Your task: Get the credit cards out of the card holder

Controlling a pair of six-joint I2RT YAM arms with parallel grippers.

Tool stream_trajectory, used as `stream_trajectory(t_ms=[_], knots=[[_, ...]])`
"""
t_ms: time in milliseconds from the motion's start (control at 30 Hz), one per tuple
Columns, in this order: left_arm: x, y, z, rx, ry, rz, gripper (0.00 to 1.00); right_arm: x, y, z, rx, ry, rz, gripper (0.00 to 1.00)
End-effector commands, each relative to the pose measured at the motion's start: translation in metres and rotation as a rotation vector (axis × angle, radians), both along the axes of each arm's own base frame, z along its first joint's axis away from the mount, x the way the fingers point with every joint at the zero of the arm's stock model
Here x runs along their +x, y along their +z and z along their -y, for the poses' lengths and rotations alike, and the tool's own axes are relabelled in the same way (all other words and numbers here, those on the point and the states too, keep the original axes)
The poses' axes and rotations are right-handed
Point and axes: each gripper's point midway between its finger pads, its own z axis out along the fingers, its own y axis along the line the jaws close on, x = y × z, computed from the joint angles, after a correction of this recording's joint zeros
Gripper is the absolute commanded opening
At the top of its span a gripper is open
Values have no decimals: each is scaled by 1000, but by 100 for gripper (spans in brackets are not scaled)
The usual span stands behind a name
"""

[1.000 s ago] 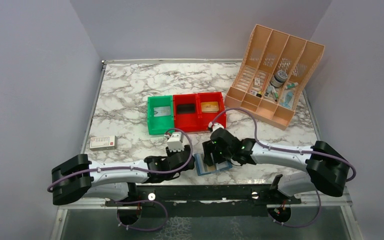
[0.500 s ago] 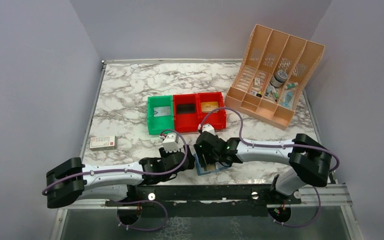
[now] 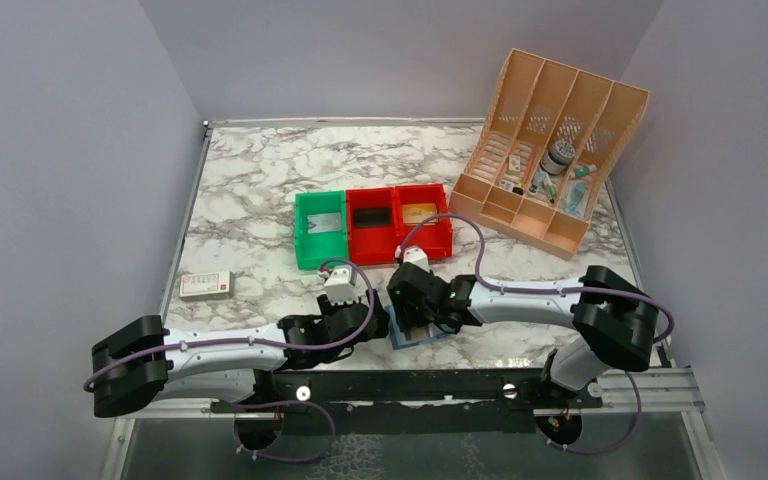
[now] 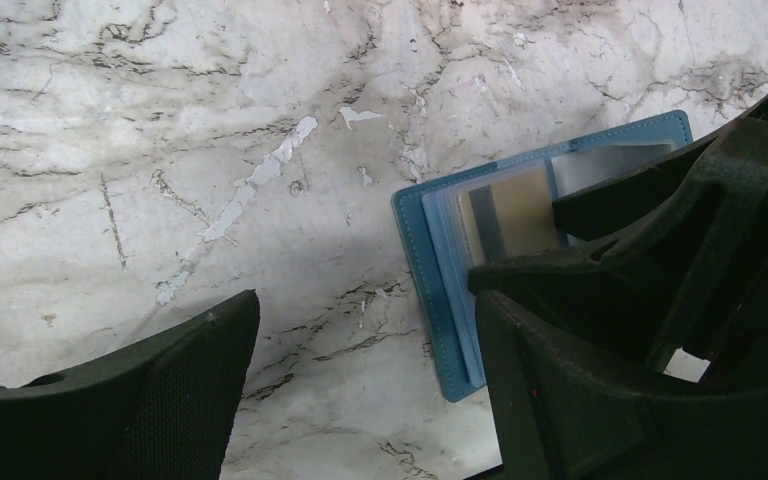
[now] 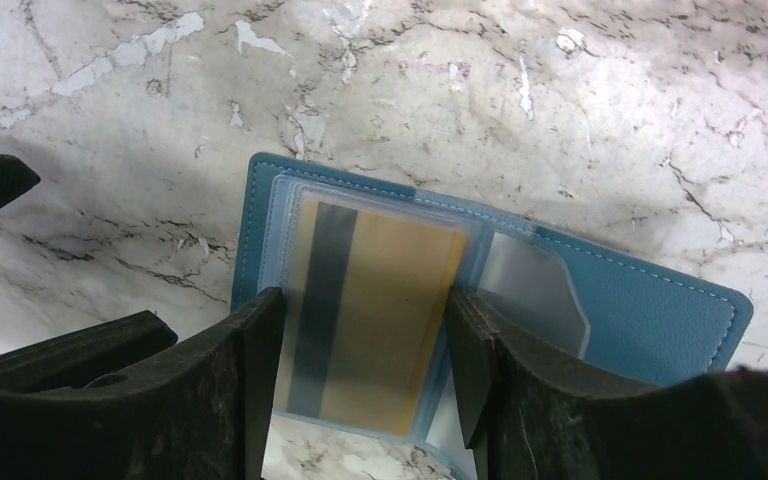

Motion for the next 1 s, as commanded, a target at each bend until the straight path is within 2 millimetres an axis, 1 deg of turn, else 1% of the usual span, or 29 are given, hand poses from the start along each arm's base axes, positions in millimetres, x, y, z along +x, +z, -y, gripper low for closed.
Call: stream_trajectory(t_ms=[0,133,400,533,633,767,833,900,967], knots=[[4,5,-3,-7,22,20,82,-7,-10,-5,21,43,-23,54],[3,6,1,-22,4,23,82,-7,-7,-10,85,55,-41,50],[2,11,7,-61,-29,34,82,-10,-5,-17,231,84,-109,50],[0,17,9,-84,-44,40,82,-5,-3,-15,265,70,-120,50],[-1,20,9,-105,-54,46,82,-2,-4,-13,260,61,-121,50],[0,23,6,-120,-43,55,82,-3,-6,-10,224,86,-122,58],[0,25,3,-117,-31,59,82,-1,-5,-10,213,105,-104,63],[1,25,-3,-104,-18,62,82,2,-2,-10,199,117,-83,68],[1,24,-9,-84,-5,63,82,6,-3,-8,163,109,-57,70]])
